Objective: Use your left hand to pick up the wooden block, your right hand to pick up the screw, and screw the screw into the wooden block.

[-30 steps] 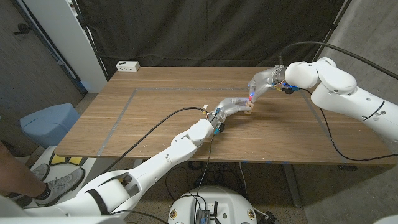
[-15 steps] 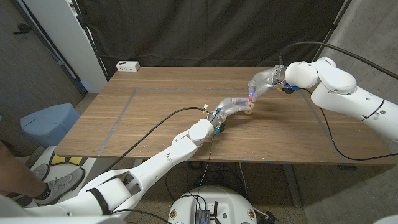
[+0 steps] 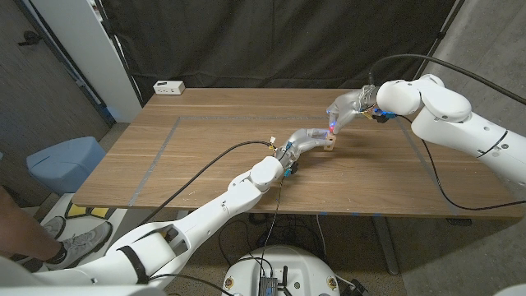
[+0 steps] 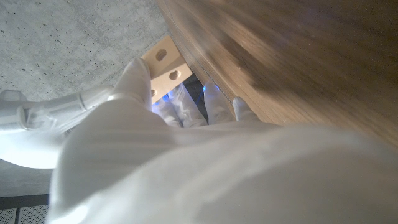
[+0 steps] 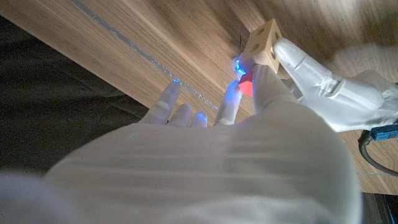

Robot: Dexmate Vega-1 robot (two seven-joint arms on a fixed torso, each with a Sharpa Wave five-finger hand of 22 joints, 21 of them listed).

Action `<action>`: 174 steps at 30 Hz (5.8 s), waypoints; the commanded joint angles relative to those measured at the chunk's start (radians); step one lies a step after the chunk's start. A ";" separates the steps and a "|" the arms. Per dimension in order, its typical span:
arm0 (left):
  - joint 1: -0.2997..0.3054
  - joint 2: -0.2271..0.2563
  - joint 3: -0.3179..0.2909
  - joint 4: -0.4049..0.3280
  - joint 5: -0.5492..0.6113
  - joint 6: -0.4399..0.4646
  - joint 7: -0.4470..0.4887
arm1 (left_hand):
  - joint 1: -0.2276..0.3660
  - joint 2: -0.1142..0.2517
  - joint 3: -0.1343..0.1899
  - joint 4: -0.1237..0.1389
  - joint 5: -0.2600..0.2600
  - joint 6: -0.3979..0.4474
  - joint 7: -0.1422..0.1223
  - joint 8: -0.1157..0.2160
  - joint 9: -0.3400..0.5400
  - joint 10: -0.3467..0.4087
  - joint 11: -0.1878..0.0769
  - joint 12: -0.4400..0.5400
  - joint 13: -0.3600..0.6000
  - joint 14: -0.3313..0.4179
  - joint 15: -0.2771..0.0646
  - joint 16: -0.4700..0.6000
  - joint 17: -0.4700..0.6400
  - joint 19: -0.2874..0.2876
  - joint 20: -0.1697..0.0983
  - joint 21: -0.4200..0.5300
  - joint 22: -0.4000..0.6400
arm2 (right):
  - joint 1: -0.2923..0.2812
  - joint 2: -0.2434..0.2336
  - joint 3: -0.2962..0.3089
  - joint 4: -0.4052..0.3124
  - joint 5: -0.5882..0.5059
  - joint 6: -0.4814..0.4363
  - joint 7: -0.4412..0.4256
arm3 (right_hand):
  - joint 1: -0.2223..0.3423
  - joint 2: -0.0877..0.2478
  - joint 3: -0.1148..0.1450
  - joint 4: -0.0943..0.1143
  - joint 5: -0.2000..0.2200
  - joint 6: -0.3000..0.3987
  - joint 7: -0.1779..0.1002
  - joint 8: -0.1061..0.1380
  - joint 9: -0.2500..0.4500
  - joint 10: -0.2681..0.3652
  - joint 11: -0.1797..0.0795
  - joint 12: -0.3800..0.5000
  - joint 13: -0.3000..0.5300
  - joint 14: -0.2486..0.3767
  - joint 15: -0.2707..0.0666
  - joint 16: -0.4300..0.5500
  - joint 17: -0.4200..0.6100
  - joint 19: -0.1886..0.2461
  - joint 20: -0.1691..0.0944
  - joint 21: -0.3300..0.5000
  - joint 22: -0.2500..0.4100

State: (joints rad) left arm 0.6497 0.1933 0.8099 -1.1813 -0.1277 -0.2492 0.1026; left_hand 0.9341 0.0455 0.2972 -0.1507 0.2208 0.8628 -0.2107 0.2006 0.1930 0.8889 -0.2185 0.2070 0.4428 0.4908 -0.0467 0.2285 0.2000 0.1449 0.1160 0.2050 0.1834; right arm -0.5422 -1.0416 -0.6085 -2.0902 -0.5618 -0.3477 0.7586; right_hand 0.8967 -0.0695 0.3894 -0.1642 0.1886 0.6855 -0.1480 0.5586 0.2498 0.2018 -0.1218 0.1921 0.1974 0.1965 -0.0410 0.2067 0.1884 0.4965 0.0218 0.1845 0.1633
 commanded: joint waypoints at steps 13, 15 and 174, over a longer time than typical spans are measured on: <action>-0.024 -0.019 0.004 0.045 -0.007 -0.009 -0.011 | -0.020 0.030 0.009 0.001 0.008 0.031 0.020 0.011 0.003 0.006 0.000 0.006 0.004 0.013 -0.076 -0.001 0.003 0.005 0.003 0.007 0.004 | 0.013 0.012 -0.010 0.032 0.006 0.013 -0.008 | 0.003 0.005 0.006 0.007 0.002 0.039 0.008 0.024 0.011 0.020 -0.003 0.008 0.004 0.009 -0.016 0.000 0.006 0.007 0.004 0.002 0.003; -0.024 -0.019 0.004 0.045 -0.008 -0.008 -0.012 | -0.020 0.030 0.009 0.001 0.008 0.031 0.019 0.011 0.003 0.006 0.000 0.006 0.004 0.013 -0.076 -0.001 0.003 0.005 0.003 0.007 0.004 | 0.011 0.012 -0.009 0.031 0.007 0.011 -0.010 | 0.001 0.006 0.006 0.009 0.001 0.040 0.009 0.025 0.011 0.021 -0.005 0.009 0.003 0.010 -0.016 0.000 0.007 0.008 0.003 0.002 0.003; 0.014 0.018 0.000 -0.029 0.001 0.002 -0.009 | -0.027 0.031 0.019 0.001 0.010 0.033 0.024 0.011 0.003 0.001 0.001 0.005 0.004 0.013 -0.071 -0.001 0.002 0.009 0.007 0.008 0.004 | -0.017 -0.017 0.004 -0.042 -0.038 -0.018 0.025 | -0.022 0.010 -0.077 -0.013 0.007 -0.043 0.018 -0.086 -0.037 -0.060 0.003 0.006 0.002 -0.049 -0.015 -0.009 0.000 -0.013 0.026 0.001 0.002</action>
State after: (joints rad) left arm 0.6663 0.2127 0.8087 -1.2137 -0.1249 -0.2488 0.0948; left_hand 0.9337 0.0451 0.3100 -0.1518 0.2235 0.8632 -0.2111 0.2006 0.1928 0.8833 -0.2166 0.2043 0.4423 0.4946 -0.0429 0.2285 0.2003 0.1502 0.1213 0.2050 0.1835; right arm -0.5612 -1.0670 -0.6038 -2.1425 -0.5891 -0.3775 0.7835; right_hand 0.8626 -0.0564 0.3039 -0.1779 0.2029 0.6262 -0.1261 0.4631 0.2095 0.1345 -0.1153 0.1926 0.1976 0.1378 -0.0367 0.1934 0.1861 0.4738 0.0553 0.1771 0.1634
